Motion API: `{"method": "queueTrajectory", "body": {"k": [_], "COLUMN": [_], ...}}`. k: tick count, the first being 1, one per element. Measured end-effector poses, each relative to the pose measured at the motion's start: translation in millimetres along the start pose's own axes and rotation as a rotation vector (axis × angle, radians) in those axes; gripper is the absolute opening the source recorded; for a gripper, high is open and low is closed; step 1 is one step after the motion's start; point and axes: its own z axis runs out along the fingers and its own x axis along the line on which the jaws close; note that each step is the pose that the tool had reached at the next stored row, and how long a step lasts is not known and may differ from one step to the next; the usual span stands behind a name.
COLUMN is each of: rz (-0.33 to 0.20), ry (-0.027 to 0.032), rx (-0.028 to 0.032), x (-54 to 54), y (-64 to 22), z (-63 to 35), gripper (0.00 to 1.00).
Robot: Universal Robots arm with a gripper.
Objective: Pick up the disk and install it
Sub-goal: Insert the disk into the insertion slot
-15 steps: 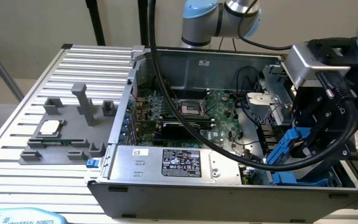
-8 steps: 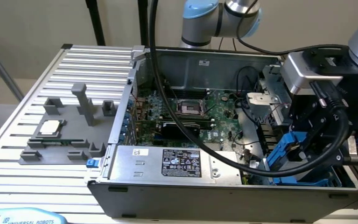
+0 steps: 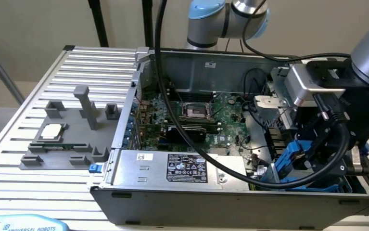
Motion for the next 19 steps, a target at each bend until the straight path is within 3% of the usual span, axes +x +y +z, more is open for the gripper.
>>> {"method": "queueTrajectory", "body": {"k": [15,19], "rz": [-0.006,-0.007], "ry": [-0.0026,-0.0042], "rx": [-0.0004,-0.0006], "x": [1.3,1.4], "y": [-0.9,-1.4], "z": [22.7,24.4], "gripper": [0.33,0.4]}}
